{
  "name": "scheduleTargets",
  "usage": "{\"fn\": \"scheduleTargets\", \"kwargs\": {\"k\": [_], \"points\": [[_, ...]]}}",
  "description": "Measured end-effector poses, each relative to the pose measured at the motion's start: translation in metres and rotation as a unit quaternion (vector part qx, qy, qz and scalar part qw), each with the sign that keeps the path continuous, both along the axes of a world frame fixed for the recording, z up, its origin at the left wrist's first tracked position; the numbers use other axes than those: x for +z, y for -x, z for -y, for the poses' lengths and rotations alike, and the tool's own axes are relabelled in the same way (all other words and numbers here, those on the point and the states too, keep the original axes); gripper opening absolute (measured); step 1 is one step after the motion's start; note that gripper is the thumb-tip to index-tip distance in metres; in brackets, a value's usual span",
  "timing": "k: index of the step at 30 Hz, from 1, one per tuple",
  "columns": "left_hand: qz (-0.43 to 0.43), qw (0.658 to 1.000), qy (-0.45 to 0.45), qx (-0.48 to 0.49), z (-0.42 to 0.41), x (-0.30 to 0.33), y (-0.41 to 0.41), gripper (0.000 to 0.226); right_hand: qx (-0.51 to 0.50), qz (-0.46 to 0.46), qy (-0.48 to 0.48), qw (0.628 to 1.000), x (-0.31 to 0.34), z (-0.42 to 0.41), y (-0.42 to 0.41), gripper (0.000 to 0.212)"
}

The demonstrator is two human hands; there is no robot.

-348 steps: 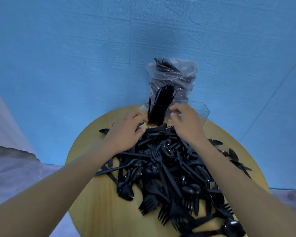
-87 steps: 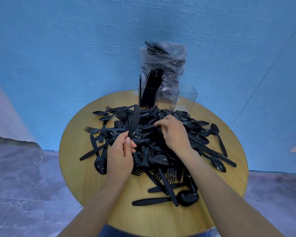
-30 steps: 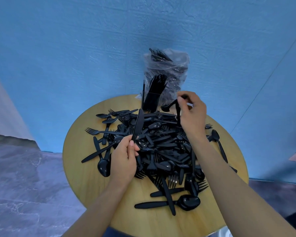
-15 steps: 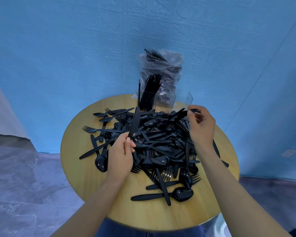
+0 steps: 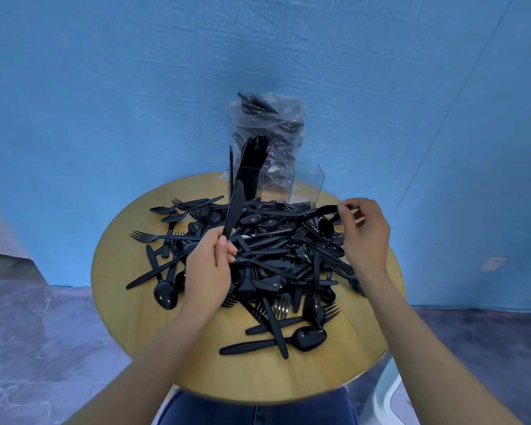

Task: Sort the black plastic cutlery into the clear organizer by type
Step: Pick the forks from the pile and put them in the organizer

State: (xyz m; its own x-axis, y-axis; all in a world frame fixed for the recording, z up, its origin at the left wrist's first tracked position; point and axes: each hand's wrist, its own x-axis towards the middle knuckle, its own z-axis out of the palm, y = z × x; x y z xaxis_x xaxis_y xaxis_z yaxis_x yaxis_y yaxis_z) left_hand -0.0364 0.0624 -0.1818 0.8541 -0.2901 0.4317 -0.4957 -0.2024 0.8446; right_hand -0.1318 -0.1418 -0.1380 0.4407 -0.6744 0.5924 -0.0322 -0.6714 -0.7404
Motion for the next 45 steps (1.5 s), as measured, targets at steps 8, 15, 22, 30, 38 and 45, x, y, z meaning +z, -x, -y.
{"fn": "scheduleTargets", "kwargs": {"k": [8,15,22,30,38,45], "points": [[0.015,0.999,-0.003,-0.045,0.027,0.028,-0.010,0.021,0.046,0.018,0.045,0.998,0.042,-0.006,-0.011,0.019],[0.097,0.994,-0.041,-0.033,0.044,0.039,-0.015,0.031,0.098,-0.025,-0.027,0.995,0.059,-0.021,-0.041,0.030],[0.099,0.984,-0.109,-0.103,0.043,0.029,-0.002,0.024,0.104,-0.002,-0.175,0.979,0.047,-0.025,-0.058,0.036],[0.068,0.982,-0.141,-0.105,0.037,0.020,-0.011,0.027,0.047,-0.132,-0.149,0.979,0.020,0.008,-0.046,0.023],[0.047,0.984,-0.126,-0.121,0.036,0.024,-0.007,0.025,0.143,-0.095,-0.054,0.984,0.024,-0.021,-0.036,0.028],[0.001,0.982,-0.077,-0.171,0.034,0.031,0.004,0.030,0.192,0.018,-0.160,0.968,0.024,-0.037,-0.046,0.019]]}}
